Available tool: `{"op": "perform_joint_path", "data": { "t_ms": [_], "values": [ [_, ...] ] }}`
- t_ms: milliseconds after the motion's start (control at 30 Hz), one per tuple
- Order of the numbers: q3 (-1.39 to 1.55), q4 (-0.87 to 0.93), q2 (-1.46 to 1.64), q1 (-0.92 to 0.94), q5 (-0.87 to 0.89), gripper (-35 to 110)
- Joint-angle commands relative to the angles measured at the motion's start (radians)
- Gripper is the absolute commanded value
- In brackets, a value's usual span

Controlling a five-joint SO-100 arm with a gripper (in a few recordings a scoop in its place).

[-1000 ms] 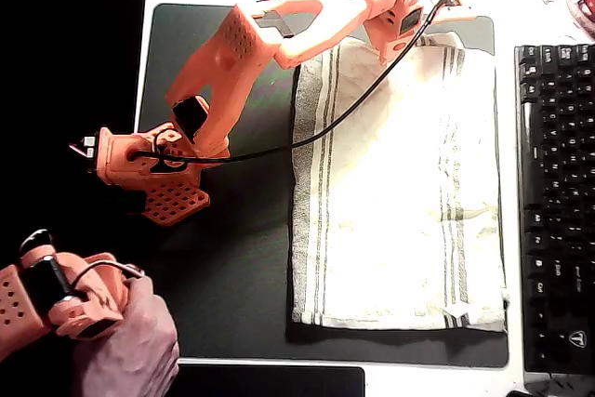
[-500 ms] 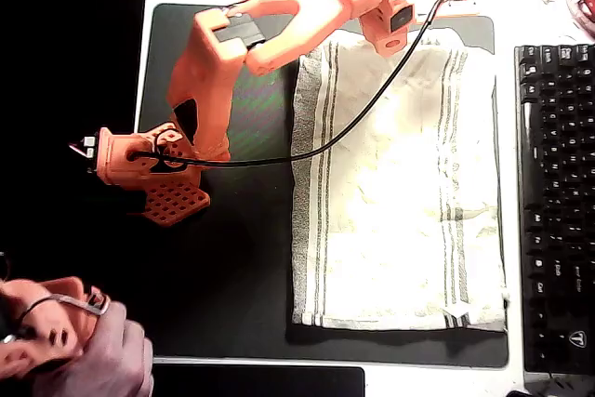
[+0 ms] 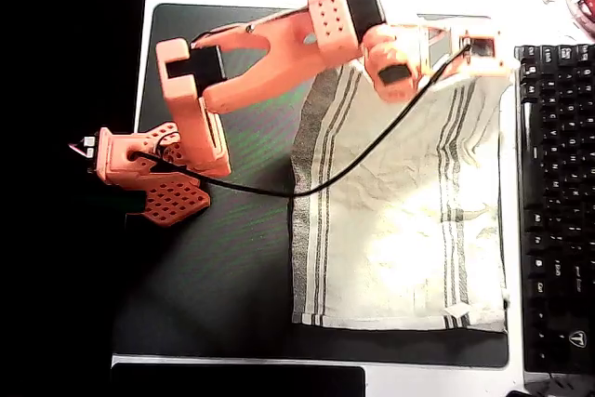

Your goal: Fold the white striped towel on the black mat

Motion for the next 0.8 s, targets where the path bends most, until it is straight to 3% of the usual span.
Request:
{"op": "perform_joint_path", "data": {
  "t_ms": [0,433,767],
  "values": [
    [0.009,0.015,0.087,0.100,-0.058,0],
    [0.143,-0.155,0.041,0.571,-0.342,0],
    [0.318,-0.514,-0.098,0.781,-0.545,0]
  ]
}}
